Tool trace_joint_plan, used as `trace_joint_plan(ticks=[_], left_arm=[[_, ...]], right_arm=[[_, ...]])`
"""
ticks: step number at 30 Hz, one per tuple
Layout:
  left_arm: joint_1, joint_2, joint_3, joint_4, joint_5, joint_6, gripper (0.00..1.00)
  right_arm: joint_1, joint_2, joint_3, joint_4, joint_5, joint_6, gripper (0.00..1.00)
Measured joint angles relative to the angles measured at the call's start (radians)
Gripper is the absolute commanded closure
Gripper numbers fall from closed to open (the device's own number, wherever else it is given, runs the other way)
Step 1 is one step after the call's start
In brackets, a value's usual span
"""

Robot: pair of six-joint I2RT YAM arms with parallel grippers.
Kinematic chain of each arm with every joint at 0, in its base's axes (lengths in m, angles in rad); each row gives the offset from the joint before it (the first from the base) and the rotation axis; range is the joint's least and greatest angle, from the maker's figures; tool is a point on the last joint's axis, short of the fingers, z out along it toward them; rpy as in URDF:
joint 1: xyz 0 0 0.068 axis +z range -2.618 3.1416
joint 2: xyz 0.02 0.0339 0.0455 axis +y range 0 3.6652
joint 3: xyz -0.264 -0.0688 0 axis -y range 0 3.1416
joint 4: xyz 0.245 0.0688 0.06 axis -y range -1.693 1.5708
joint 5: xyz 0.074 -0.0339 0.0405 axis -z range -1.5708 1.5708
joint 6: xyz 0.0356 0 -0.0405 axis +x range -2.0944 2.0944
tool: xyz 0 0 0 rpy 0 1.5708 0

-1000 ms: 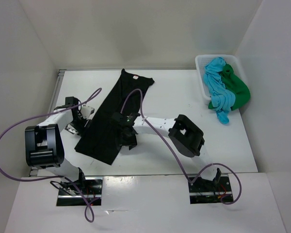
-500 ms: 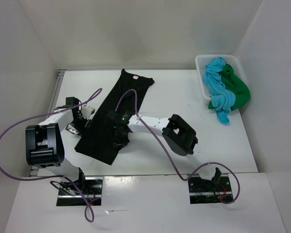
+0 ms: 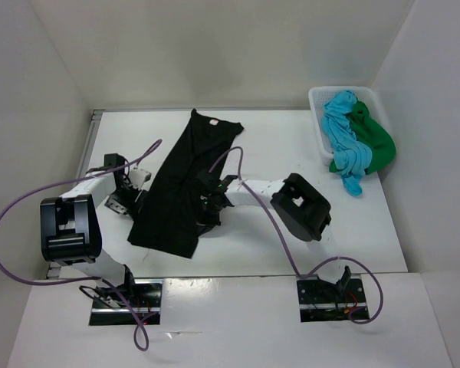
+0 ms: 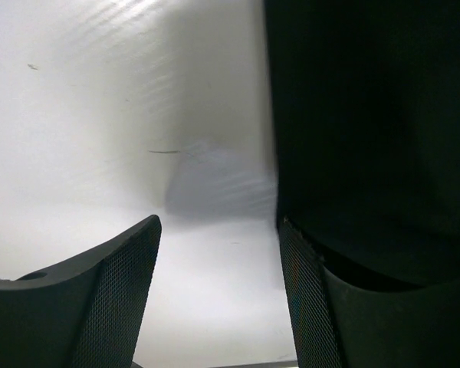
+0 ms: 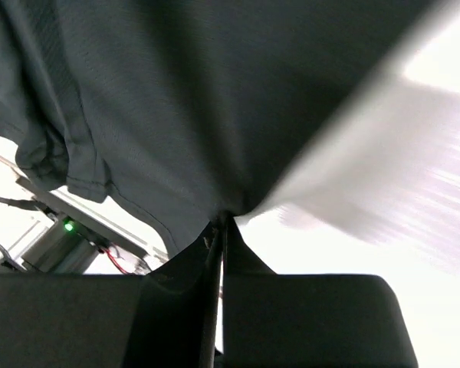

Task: Fold and stack the t-shirts
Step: Rotate the tshirt 90 degrees

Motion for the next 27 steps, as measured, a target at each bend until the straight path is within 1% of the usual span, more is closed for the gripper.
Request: trace_joint_plan(ticks=[5, 8, 11, 15, 19, 20, 21, 22, 23, 24, 25, 27], left_arm=[[0.000, 0.000, 0.054, -0.056, 0.049, 0.016, 0.30], [-0.012, 0.000, 0.114, -0.068, 0.070, 0.021, 0.30], [-0.056, 0.000, 0.163, -0.069, 0.085, 0.022, 0.30], [-0.177, 0.000, 0.200, -0.079, 0.090, 0.023, 0.30], [-0.347, -0.007, 0.204, -0.080, 0.069, 0.029, 0.30], [-0.391, -0.020, 0.198, -0.076, 0.061, 0.039, 0.29], [-0.438, -0.047, 0.180, -0.066, 0.050, 0.051, 0.29], [-0.475, -0.082, 0.156, -0.061, 0.035, 0.063, 0.29], [-0.518, -0.133, 0.125, -0.063, 0.023, 0.079, 0.29], [-0.556, -0.185, 0.094, -0.068, 0.014, 0.099, 0.29], [-0.586, -0.233, 0.072, -0.081, 0.002, 0.107, 0.29], [-0.634, -0.317, 0.031, -0.100, -0.017, 0.130, 0.29]], right_arm=[[-0.110, -0.140, -0.214, 0.037, -0.002, -0.014, 1.00], [-0.178, -0.205, -0.302, 0.036, 0.007, -0.043, 1.00], [-0.230, -0.258, -0.365, 0.032, 0.023, -0.088, 1.00], [-0.258, -0.322, -0.443, 0.032, 0.043, -0.127, 1.00], [-0.258, -0.390, -0.525, 0.034, 0.042, -0.142, 1.00], [-0.258, -0.401, -0.537, 0.031, 0.042, -0.142, 0.97], [-0.256, -0.409, -0.547, 0.028, 0.041, -0.140, 0.91], [-0.254, -0.419, -0.557, 0.027, 0.039, -0.134, 0.57], [-0.250, -0.433, -0.571, 0.028, 0.035, -0.124, 0.44], [-0.242, -0.454, -0.584, 0.025, 0.025, -0.117, 0.36], [-0.227, -0.480, -0.596, 0.019, 0.028, -0.108, 0.32], [-0.184, -0.526, -0.620, -0.013, 0.061, -0.097, 0.29]])
